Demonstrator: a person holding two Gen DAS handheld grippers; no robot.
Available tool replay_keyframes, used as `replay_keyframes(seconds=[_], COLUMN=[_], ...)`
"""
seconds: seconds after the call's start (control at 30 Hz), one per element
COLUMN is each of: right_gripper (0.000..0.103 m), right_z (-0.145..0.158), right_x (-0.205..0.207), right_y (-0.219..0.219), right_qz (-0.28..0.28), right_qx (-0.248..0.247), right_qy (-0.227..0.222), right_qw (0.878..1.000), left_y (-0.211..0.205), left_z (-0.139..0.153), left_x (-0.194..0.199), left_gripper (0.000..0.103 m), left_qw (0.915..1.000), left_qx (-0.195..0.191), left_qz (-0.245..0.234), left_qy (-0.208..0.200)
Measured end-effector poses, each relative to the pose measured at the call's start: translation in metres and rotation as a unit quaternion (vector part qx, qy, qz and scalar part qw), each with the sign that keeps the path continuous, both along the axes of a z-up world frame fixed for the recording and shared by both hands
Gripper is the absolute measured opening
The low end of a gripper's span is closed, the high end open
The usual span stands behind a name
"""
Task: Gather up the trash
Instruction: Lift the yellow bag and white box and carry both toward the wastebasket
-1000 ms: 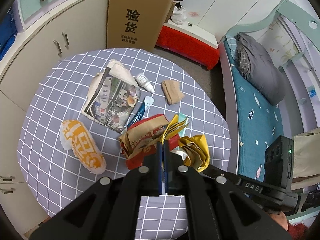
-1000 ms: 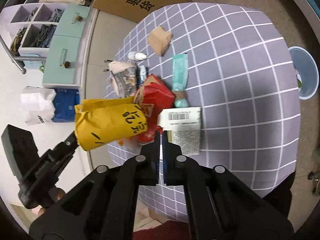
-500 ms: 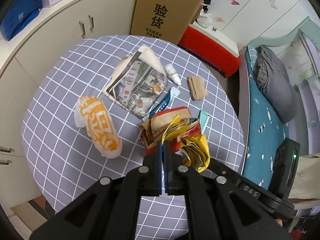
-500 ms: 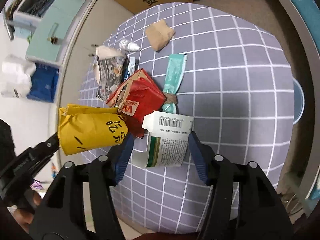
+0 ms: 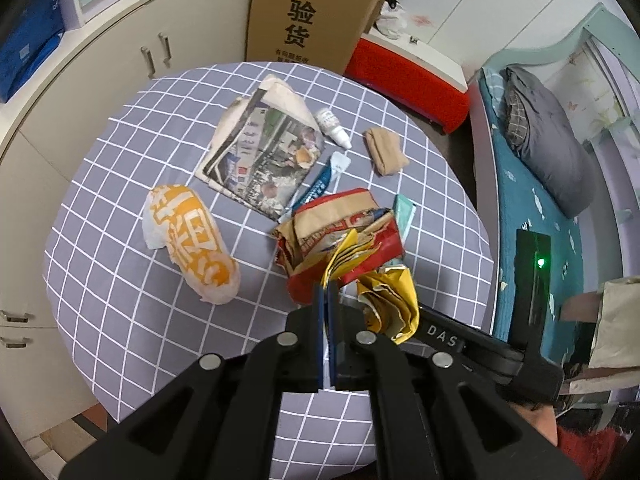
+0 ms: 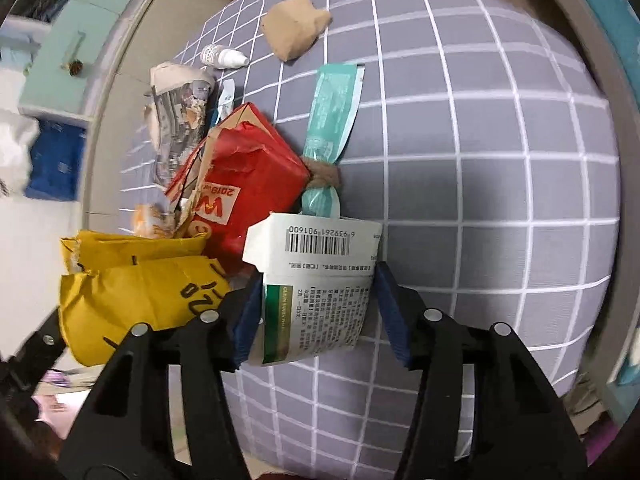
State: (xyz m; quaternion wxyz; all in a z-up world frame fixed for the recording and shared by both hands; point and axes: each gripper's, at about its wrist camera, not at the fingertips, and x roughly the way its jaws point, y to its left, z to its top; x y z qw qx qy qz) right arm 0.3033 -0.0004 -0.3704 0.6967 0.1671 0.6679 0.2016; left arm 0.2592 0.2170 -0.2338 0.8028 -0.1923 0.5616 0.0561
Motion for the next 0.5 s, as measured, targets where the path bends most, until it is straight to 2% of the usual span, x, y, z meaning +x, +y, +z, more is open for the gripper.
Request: replay_keyframes(seconds=[0.13, 0.5], right_gripper=[0.051, 0.051], right_z=[0.0, 0.03], right_x=[-0.004, -0.022], right_y=[-0.017, -0.062], right_qz=[-0.006, -0.038], right_qx=[0.026, 0.1], right_qy=[0.013, 0.037], right_qw=[1.0, 0.994], left_y=[-0.006, -0.035], left_z=[0.002, 0.023], left_x=[0.001, 0.006], left_gripper=[0.001, 0.001], left_qw=[1.0, 0.9994], left_qx=[-0.001, 0.001], left_qz=[-0.007, -0.024], left_qy=[-0.004, -0.024])
